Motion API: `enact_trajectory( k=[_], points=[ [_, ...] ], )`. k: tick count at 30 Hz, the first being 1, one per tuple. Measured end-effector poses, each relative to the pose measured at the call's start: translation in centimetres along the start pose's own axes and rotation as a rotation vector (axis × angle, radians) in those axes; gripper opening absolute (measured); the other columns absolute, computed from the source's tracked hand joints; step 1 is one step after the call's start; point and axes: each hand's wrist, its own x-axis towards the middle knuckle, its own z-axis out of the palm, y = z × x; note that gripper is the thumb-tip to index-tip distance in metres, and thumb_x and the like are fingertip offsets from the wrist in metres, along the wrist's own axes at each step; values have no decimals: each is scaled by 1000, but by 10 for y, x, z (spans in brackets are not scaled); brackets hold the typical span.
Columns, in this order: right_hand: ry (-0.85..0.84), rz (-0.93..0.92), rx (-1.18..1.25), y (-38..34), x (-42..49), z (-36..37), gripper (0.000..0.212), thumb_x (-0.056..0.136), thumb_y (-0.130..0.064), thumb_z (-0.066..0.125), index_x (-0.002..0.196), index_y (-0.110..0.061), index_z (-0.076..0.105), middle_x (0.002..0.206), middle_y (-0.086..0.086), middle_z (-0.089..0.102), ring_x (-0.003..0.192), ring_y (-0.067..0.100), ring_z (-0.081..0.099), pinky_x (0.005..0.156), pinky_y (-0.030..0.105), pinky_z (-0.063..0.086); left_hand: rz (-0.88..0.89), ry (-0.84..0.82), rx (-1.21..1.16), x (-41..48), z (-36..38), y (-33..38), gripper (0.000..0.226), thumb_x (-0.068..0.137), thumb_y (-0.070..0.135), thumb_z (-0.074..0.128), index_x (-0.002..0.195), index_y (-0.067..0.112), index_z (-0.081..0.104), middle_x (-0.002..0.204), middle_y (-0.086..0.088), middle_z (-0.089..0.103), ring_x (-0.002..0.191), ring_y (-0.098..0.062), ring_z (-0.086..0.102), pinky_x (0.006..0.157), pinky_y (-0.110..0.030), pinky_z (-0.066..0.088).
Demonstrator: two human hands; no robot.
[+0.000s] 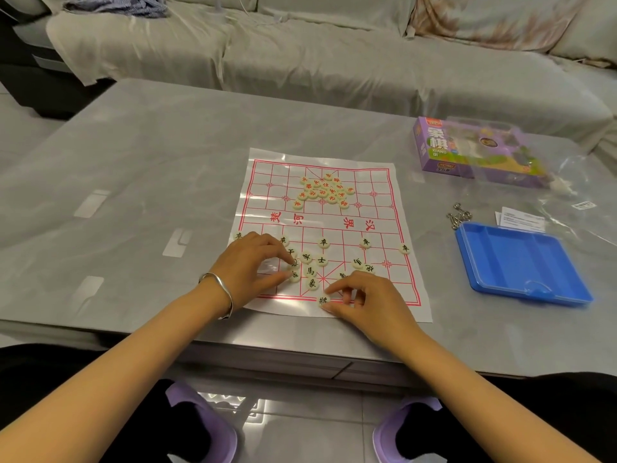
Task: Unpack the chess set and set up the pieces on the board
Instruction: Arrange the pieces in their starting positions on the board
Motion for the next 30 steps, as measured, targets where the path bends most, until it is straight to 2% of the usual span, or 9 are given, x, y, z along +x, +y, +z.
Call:
enact_trajectory(
  k=[4,6,10,13,16,21,24,27,30],
  points=[
    [144,12,87,6,9,-34,14,76,-31,73,88,-32,67,79,-11,61,69,6,52,62,15,42,16,-17,-20,0,1,2,28,82,40,62,109,30,65,116,7,59,107,-11,48,95,-25,40],
    [180,42,25,17,14,-52,15,77,-30,72,91,-32,67,82,-11,61,72,10,55,64,18,45,23,-26,-26,0,2,4,30,83,39,62,111,30,64,116,7,59,108,-11,47,94,-24,38],
    [114,161,-75,39,20,-53,25,78,-36,71,101,-28,67,91,-9,62,74,11,53,66,19,45,46,-24,-32,2,3,7,31,83,37,62,112,28,63,117,7,59,110,-12,47,94,-23,36],
    [120,152,-167,43,21,-40,29,76,-45,70,100,-29,63,88,-13,58,71,4,49,64,17,41,63,-8,-40,4,4,9,30,82,37,63,111,27,64,115,6,60,109,-13,48,92,-22,35],
    [138,130,-223,42,23,-38,28,79,-45,68,99,-28,63,89,-10,58,71,5,48,62,15,38,66,0,-42,5,5,10,29,83,37,62,111,28,64,115,7,60,108,-11,48,91,-20,34],
    [13,162,-237,47,22,-53,32,83,-39,65,115,-32,61,111,-9,58,90,4,47,80,20,42,70,4,-42,9,7,12,27,84,36,60,109,27,65,115,7,60,106,-11,47,91,-21,34],
    [91,178,-266,47,20,-45,37,78,-50,66,109,-31,56,99,-13,54,87,5,50,76,20,44,74,-10,-47,10,10,14,25,85,35,60,108,26,66,114,5,61,106,-13,49,91,-24,37],
    [124,166,-265,48,23,-44,24,82,-42,66,100,-27,59,97,-9,56,86,7,52,73,19,41,81,-15,-48,11,11,15,25,86,36,60,107,26,66,113,4,61,106,-15,50,92,-29,40],
    [86,192,-187,50,24,-53,25,85,-32,66,110,-28,64,107,-7,58,88,5,48,78,18,39,81,-44,-30,13,11,15,42,83,55,48,111,28,65,116,6,61,109,-14,49,94,-29,39]
  ],
)
